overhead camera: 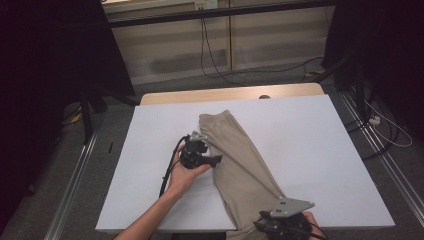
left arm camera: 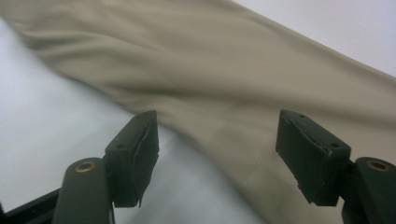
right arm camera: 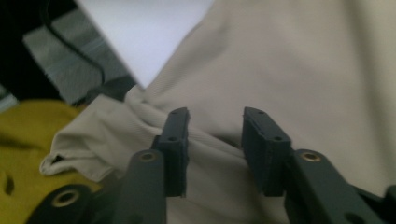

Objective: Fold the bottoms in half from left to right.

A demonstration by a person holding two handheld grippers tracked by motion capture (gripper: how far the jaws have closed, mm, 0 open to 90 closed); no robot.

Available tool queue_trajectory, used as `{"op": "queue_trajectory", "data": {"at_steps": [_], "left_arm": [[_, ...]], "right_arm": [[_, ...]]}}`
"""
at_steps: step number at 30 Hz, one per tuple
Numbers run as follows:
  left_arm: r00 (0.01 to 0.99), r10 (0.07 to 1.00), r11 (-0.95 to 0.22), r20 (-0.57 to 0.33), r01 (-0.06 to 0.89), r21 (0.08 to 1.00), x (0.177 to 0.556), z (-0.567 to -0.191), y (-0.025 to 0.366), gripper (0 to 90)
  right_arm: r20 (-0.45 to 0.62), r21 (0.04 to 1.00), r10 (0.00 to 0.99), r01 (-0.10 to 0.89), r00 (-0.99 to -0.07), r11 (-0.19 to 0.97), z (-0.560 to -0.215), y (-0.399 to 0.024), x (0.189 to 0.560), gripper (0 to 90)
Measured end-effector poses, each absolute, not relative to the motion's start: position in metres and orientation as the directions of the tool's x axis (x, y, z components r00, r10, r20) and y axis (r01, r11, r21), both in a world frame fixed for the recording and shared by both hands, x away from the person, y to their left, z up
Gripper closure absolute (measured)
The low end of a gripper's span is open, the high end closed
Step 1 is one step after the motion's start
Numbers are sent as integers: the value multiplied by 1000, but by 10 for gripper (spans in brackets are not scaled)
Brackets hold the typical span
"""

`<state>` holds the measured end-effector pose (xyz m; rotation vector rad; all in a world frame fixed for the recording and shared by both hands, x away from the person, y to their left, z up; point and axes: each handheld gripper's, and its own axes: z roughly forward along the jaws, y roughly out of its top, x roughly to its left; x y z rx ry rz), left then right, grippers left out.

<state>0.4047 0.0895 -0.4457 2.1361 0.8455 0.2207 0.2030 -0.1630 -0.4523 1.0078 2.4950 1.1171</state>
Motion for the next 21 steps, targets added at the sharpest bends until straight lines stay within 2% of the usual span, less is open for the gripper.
{"op": "queue_trajectory", "data": {"at_steps": [1,3,5,7,13,16,21], "left_arm": [[769,631,-463,-104,481,744,397,-447,90,300],[776,624,-479,-88,470,741,389,-454,89,264],[768,637,-508,-68,485,712,389,-463,84,224],[771,636,-528,-15,450,720,387,-464,80,216],[768,640,-514,-17,445,734,386,-466,81,218],[755,655,-516,-27,473,714,381,-462,82,234],[789,604,-527,-107,497,689,351,-455,92,321]], "right_arm": [[54,716,671,497,-740,491,-455,-160,203,592],[47,705,670,500,-741,504,-460,-159,202,640],[57,707,671,504,-739,496,-459,-162,199,822],[92,708,668,521,-738,478,-458,-169,195,878],[127,691,676,554,-726,465,-462,-186,177,886],[129,684,684,564,-718,463,-462,-194,169,871],[141,707,728,583,-671,400,-458,-204,172,692]]}}
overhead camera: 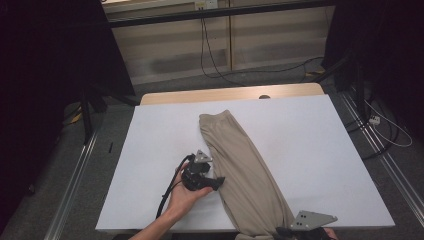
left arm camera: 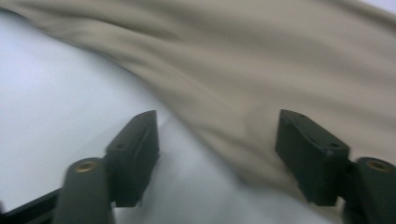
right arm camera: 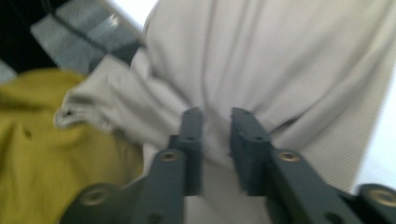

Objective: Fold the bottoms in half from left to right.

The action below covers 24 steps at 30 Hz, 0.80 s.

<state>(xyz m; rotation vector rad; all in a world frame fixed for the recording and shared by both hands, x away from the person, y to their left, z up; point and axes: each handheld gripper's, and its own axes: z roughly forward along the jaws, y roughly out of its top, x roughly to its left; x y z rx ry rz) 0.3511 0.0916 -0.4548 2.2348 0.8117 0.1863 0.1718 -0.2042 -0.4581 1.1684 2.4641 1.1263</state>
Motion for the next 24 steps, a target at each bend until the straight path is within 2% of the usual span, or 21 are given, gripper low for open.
{"op": "queue_trajectory", "data": {"at_steps": [4,9,14,16,18,21,24], "left_arm": [[824,550,-532,-138,473,702,319,-454,98,372],[861,477,-538,-176,445,716,291,-449,93,428],[889,408,-561,-209,425,710,269,-451,84,532],[900,395,-568,-187,399,720,263,-453,80,599],[900,390,-567,-195,401,719,261,-455,77,596],[899,399,-577,-182,400,712,258,-460,71,520],[911,391,-602,-126,358,714,253,-460,66,440]], "right_arm": [[128,736,749,568,-650,368,-451,-205,184,643],[93,767,781,544,-618,339,-443,-207,213,647],[59,765,804,545,-591,345,-443,-210,244,634],[50,753,816,559,-576,348,-446,-213,253,609],[59,746,823,573,-565,340,-449,-216,255,584],[57,739,834,585,-548,334,-453,-221,252,550],[66,720,847,613,-528,326,-458,-226,247,521]]}}
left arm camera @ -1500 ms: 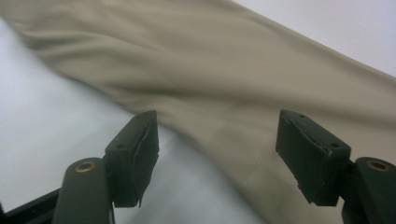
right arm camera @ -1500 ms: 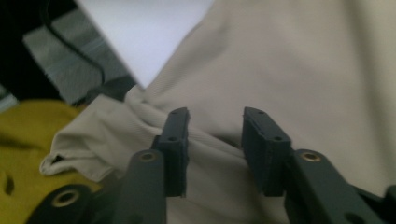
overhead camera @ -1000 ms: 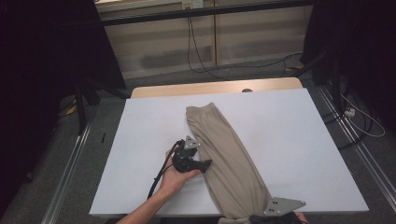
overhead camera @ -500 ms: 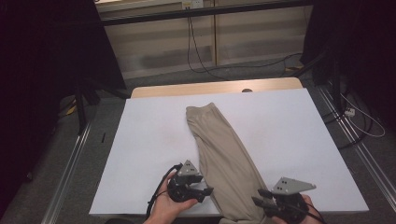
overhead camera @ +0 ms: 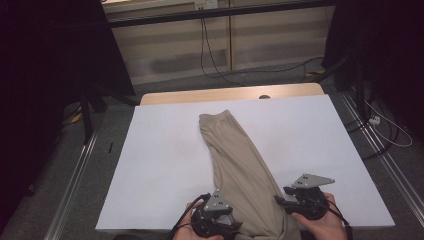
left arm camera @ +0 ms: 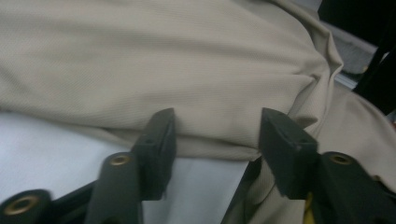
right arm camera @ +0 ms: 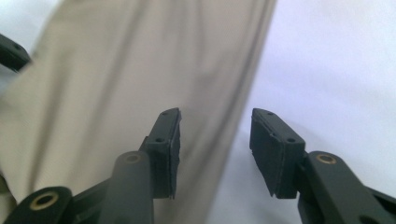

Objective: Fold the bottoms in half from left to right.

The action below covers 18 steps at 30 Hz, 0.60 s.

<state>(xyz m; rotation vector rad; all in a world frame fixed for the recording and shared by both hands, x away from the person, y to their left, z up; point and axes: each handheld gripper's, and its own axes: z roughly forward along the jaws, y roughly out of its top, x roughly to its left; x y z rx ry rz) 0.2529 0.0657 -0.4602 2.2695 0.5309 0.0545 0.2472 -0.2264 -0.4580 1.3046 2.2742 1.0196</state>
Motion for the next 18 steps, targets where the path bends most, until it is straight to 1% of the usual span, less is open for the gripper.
{"op": "queue_trajectory", "data": {"at_steps": [2,4,6,7,8,9,10,11,12,13,14,15,16,18], "left_arm": [[913,397,-605,-97,340,721,250,-462,64,432],[910,411,-609,-56,319,727,245,-463,60,444],[916,400,-635,-16,290,717,243,-462,60,466],[917,398,-626,-21,289,724,242,-463,60,507],[920,389,-621,-40,294,726,242,-462,61,624],[923,380,-615,-66,305,727,242,-463,62,776],[924,375,-615,-71,305,727,242,-463,62,842],[926,372,-622,-70,304,722,243,-463,62,860],[925,370,-624,-85,315,715,245,-462,62,877],[918,387,-622,-90,332,710,245,-461,62,884],[920,376,-622,-108,338,706,247,-461,63,889],[918,379,-620,-120,348,703,247,-460,64,893],[916,386,-629,-112,350,694,247,-459,66,896],[914,381,-634,-141,369,680,248,-457,72,897]], "right_arm": [[66,705,848,626,-525,333,-460,-226,245,504],[31,704,845,612,-533,360,-461,-222,243,491],[22,701,848,613,-530,365,-461,-220,242,510],[20,701,846,611,-532,368,-461,-220,241,540],[24,699,845,614,-534,367,-460,-220,241,581],[28,696,844,616,-535,368,-460,-220,240,610],[28,696,842,615,-539,371,-460,-219,240,648],[33,694,840,617,-542,371,-459,-219,240,685],[39,693,838,619,-544,369,-459,-219,240,745],[56,693,834,623,-549,363,-459,-219,239,835],[79,693,827,627,-557,356,-459,-219,239,876],[80,691,829,630,-554,354,-459,-218,238,880],[81,687,830,634,-552,354,-458,-217,239,885],[89,685,835,642,-543,345,-458,-217,238,889]]}}
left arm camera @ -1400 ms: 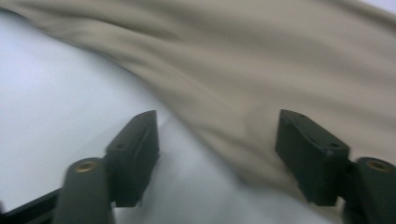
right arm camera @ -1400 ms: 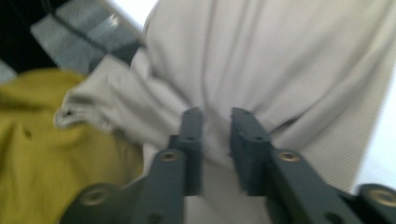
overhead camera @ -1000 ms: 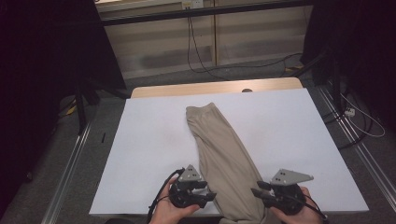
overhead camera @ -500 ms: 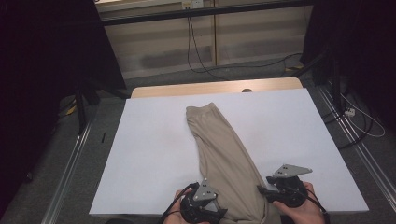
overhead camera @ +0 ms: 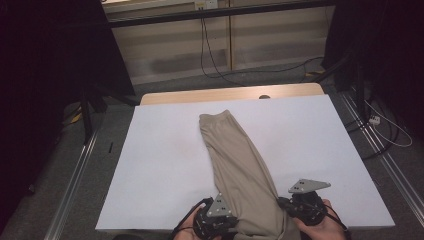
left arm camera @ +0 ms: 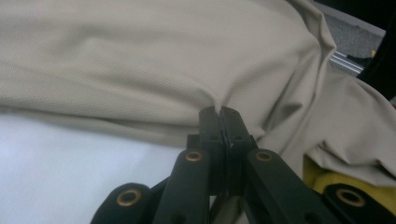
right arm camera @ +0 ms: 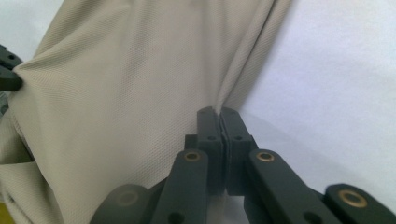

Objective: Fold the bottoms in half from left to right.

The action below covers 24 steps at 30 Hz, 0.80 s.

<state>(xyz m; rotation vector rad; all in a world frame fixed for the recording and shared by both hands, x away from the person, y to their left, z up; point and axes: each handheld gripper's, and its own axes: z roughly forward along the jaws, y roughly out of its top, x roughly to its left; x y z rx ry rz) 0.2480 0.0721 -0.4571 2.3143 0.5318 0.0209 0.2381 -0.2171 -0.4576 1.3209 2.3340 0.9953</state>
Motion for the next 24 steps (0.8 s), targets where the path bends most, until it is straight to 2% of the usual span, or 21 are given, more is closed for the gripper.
{"op": "queue_trajectory", "data": {"at_steps": [4,15,19,20,22,24], "left_arm": [[897,390,-618,-207,422,663,249,-456,89,897],[885,390,-616,-255,457,642,229,-452,126,896],[875,407,-571,-261,467,675,229,-448,132,885],[875,414,-565,-251,463,683,230,-447,133,864],[864,445,-545,-237,471,693,234,-445,134,735],[858,465,-537,-219,470,701,239,-443,136,619]], "right_arm": [[144,677,831,666,-537,313,-457,-216,231,892],[209,672,783,668,-586,321,-461,-197,195,892],[198,687,775,649,-600,327,-460,-192,186,877],[191,701,770,634,-608,326,-459,-192,188,837],[188,720,781,625,-595,303,-457,-194,194,672],[180,728,784,616,-594,299,-457,-196,202,588]]}}
